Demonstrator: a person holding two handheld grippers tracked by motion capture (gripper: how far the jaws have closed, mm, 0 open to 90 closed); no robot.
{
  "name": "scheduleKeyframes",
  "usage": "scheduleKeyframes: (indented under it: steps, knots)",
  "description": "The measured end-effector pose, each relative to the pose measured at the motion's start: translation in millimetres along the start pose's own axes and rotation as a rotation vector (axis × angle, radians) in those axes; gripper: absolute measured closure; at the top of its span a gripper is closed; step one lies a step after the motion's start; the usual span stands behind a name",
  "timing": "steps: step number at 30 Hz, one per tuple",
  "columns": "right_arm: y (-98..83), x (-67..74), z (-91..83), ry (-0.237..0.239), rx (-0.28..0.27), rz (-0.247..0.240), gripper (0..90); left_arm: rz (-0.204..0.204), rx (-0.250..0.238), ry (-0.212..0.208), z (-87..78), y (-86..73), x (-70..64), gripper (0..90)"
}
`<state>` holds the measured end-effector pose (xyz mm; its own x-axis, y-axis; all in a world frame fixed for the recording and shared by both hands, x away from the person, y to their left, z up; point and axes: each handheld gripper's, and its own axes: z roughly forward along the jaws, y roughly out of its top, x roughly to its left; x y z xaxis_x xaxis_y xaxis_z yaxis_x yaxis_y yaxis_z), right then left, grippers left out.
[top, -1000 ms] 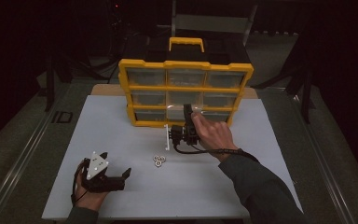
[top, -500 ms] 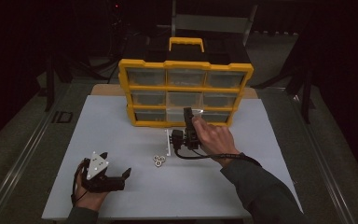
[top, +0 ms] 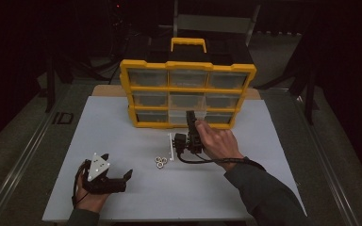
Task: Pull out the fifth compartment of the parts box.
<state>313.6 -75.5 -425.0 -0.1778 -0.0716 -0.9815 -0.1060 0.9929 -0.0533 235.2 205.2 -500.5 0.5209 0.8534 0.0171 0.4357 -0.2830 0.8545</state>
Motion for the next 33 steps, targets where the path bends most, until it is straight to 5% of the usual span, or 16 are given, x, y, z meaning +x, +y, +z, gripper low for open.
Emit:
scheduleKeyframes:
  steps: [15,27,33]
  knots:
    - [-3.0,1.7,-7.0,0.001,-0.026,0.000,74.9,0.003,0.002,0.001,0.1,0.0,0.2,0.0]
    - [-21.5,2.4,-21.2,0.026,-0.062,0.096,50.2,0.003,0.004,0.002,0.6,0.0,-0.2,0.0]
    - [-35.3,-1.5,-27.2,0.051,-0.083,0.210,46.2,0.004,0.006,0.002,0.8,-0.1,-0.1,0.0]
